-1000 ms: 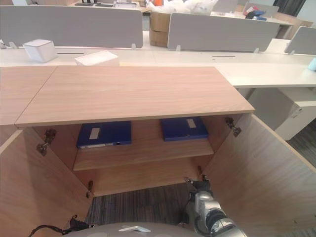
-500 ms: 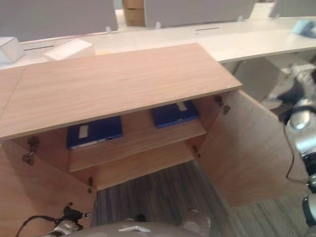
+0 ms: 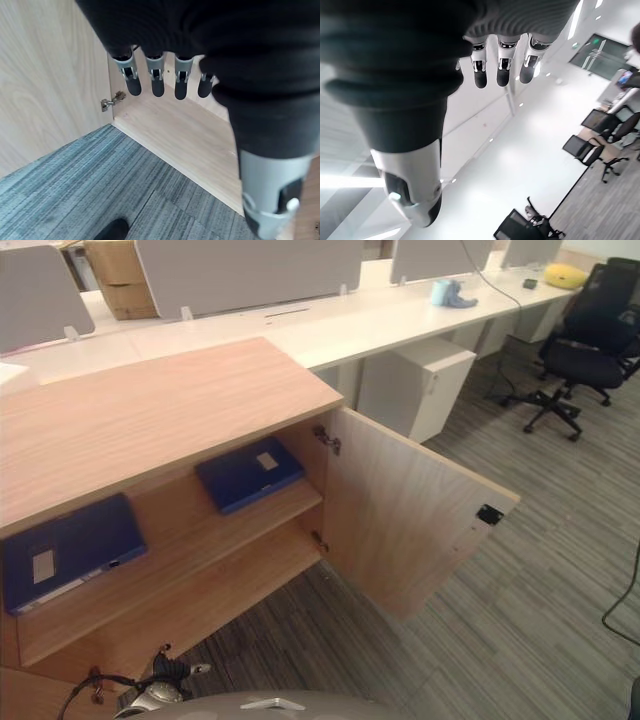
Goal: Put the empty folder in the office cabinet
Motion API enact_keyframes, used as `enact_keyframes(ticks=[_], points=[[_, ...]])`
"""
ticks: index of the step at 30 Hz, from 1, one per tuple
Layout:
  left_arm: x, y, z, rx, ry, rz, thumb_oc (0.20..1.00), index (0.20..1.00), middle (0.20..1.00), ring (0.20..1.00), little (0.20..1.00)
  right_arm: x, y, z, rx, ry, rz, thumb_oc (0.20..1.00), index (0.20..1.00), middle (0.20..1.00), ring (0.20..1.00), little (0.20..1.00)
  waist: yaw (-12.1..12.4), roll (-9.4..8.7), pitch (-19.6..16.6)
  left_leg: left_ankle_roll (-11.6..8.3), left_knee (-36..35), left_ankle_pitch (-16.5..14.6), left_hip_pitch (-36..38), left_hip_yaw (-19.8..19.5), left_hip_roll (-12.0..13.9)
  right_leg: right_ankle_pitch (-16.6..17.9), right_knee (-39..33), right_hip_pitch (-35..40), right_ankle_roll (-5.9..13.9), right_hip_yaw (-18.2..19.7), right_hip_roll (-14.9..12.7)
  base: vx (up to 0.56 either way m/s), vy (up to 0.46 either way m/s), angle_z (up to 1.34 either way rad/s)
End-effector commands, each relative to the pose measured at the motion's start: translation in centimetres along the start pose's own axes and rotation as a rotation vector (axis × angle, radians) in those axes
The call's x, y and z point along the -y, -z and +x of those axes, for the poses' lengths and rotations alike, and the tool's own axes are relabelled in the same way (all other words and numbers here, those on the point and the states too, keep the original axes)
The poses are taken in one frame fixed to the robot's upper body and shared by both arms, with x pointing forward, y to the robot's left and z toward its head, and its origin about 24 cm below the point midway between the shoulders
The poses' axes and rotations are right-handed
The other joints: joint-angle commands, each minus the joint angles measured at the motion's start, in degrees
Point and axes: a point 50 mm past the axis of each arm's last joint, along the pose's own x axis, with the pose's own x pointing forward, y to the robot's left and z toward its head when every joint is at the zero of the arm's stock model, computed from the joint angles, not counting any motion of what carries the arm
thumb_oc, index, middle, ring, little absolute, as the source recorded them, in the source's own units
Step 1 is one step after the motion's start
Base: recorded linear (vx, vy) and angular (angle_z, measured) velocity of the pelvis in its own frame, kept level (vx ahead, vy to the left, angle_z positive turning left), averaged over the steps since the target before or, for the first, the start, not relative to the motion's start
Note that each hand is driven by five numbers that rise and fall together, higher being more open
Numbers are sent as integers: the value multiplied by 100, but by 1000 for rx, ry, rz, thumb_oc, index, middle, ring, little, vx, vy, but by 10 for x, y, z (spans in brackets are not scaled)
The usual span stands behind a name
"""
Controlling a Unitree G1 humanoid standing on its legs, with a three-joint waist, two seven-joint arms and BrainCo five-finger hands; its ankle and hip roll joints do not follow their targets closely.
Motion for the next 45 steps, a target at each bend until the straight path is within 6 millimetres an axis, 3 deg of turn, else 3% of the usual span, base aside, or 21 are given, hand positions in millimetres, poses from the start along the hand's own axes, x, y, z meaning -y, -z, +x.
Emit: enact_keyframes(ticks=[1, 5, 6, 7, 10, 12, 13, 17, 21, 24, 25, 27, 34, 35, 37, 38, 39, 41, 42, 43, 45], points=[[-11, -1, 3, -26, -46, 5, 1000, 1000, 1000, 1000, 1000, -2, -5, -5, 10, 33, 173, 1000, 1000, 1000, 1000, 1000, 124, -9, -23, 33, -24, -317, -625, -469, -45, -708, 264, -148, -205, 277, 322, -39, -114, -3], [-10, 2, 3, -39, -40, -5, 1000, 1000, 1000, 1000, 1000, -13, 7, -18, -23, -18, 223, 1000, 1000, 1000, 1000, 1000, 91, 40, 3, -40, -16, -239, -644, -474, 57, -764, 221, -107, -275, 297, 426, -34, -80, -4], [-10, 3, 2, -42, -37, -17, 1000, 1000, 1000, 1000, 1000, -20, 12, -25, -34, -61, 257, 1000, 1000, 1000, 1000, 1000, 78, 68, 27, -68, -10, -193, -660, -473, 98, -782, 197, -90, -306, 302, 475, -96, -194, 1], [-9, 7, 2, -44, -28, -38, 1000, 1000, 1000, 1000, 1000, -43, 26, -48, -88, -216, 395, 1000, 1000, 1000, 1000, 1000, 62, 148, 108, -158, 46, -61, -745, -492, 229, -842, 126, -33, -409, 286, 616, -101, -154, 1], [-9, 7, 2, -40, -20, -44, 1000, 1000, 1000, 1000, 1000, -50, 34, -52, -126, -253, 439, 1000, 1000, 1000, 1000, 1000, 71, 178, 137, -196, 73, -10, -787, -511, 272, -859, 108, -9, -446, 268, 663, -67, -107, -4], [-6, 9, 1, -35, 13, -64, 1000, 1000, 1000, 1000, 1000, -87, 49, -76, -253, -411, 586, 1000, 1000, 1000, 1000, 1000, 142, 314, 265, -296, 132, 173, -894, -548, 409, -915, 44, 64, -567, 199, 806, -94, -132, 0], [-6, 9, 1, -35, 13, -64, 1000, 1000, 1000, 1000, 1000, -88, 48, -76, -253, -412, 587, 1000, 1000, 1000, 1000, 1000, 137, 313, 267, -297, 131, 174, -892, -550, 409, -914, 41, 68, -568, 197, 807, -48, -94, 0], [-3, 10, 0, -23, 30, -82, 1000, 1000, 1000, 1000, 1000, -122, 30, -90, -233, -586, 644, 1000, 1000, 1000, 1000, 1000, 289, 489, 367, -399, 89, 396, -996, -683, 494, -906, -119, 138, -648, 122, 949, -35, -82, 2], [-2, 9, -1, -12, 27, -103, 1000, 1000, 1000, 1000, 1000, -136, 11, -96, -177, -675, 655, 1000, 1000, 1000, 1000, 1000, 386, 516, 476, -422, 144, 399, -1180, -1026, 445, -874, -165, 101, -695, 96, 987, -67, -68, 8], [-4, 5, 0, 3, 23, -128, 1000, 1000, 1000, 1000, 1000, -155, -12, -107, -121, -787, 660, 1000, 1000, 1000, 1000, 1000, 491, 392, 603, -311, 588, -42, -1335, -1808, 26, -775, -56, -118, -721, 155, 900, -144, -78, 7], [-3, 5, 0, 6, 27, -128, 1000, 1000, 1000, 1000, 1000, -161, -19, -111, -103, -830, 656, 1000, 1000, 1000, 1000, 1000, 518, 335, 602, -237, 769, -359, -1231, -1943, -146, -742, -42, -154, -720, 184, 876, -95, -61, -23], [0, 6, -1, 7, 39, -124, 1000, 1000, 1000, 1000, 1000, -165, -23, -113, -76, -870, 614, 1000, 1000, 1000, 1000, 1000, 490, 313, 550, -121, 892, -699, -996, -1848, -289, -715, -29, -247, -697, 168, 894, -54, -12, -17], [7, 19, -4, -24, 72, -97, 1000, 1000, 1000, 1000, 1000, -167, -15, -125, -86, -956, 578, 1000, 1000, 1000, 1000, 1000, 414, 390, 288, -144, 518, -572, -725, -1589, -312, -710, -111, -142, -664, 0, 928, 51, 31, 7], [5, 19, -4, -19, 78, -93, 1000, 1000, 1000, 1000, 1000, -177, -21, -143, -80, -1137, 556, 1000, 1000, 1000, 1000, 1000, 430, 414, 241, -182, 304, -473, -591, -1558, -281, -717, -112, -122, -685, 22, 929, 32, 28, 2], [5, 19, -4, -16, 87, -86, 1000, 1000, 1000, 1000, 1000, -182, -27, -154, -57, -1244, 532, 1000, 1000, 1000, 1000, 1000, 449, 416, 266, -203, 254, -446, -522, -1543, -260, -731, -113, -85, -693, 43, 938, 26, 16, -1], [5, 16, -4, -3, 107, -69, 1000, 1000, 1000, 1000, 1000, -191, -42, -180, -5, -1464, 501, 1000, 1000, 1000, 1000, 1000, 475, 410, 281, -235, 198, -394, -474, -1528, -224, -730, -117, -67, -702, 67, 944, 13, 3, -5], [5, 16, -4, -3, 107, -70, 1000, 1000, 1000, 1000, 1000, -191, -42, -180, -5, -1464, 501, 1000, 1000, 1000, 1000, 1000, 468, 409, 267, -233, 197, -384, -496, -1534, -226, -722, -119, -86, -701, 62, 942, 16, -3, -11], [6, 15, -4, 10, 126, -57, 1000, 1000, 1000, 1000, 1000, -198, -60, -219, 59, -1748, 461, 1000, 1000, 1000, 1000, 1000, 495, 418, 281, -262, 160, -334, -471, -1529, -185, -738, -112, -82, -714, 80, 957, 2, -21, -16], [2, 9, -3, 34, 122, -75, 1000, 1000, 1000, 1000, 1000, -199, -77, -258, 118, -2010, 425, 1000, 1000, 1000, 1000, 1000, 563, 400, 363, -306, 233, -307, -525, -1638, -178, -752, -82, -113, -726, 92, 956, -17, -28, -17], [2, 9, -3, 34, 122, -76, 1000, 1000, 1000, 1000, 1000, -199, -77, -258, 119, -2010, 425, 1000, 1000, 1000, 1000, 1000, 552, 399, 349, -304, 234, -296, -551, -1646, -181, -743, -84, -133, -726, 84, 953, -105, -52, -24], [-7, -11, 0, 97, 91, -120, 1000, 1000, 1000, 1000, 1000, -194, -96, -289, 182, -2205, 437, 1000, 1000, 1000, 1000, 1000, 637, 265, 560, -325, 980, -560, -938, -1686, -207, -733, 24, -282, -741, 30, 834, -177, -64, -18]])
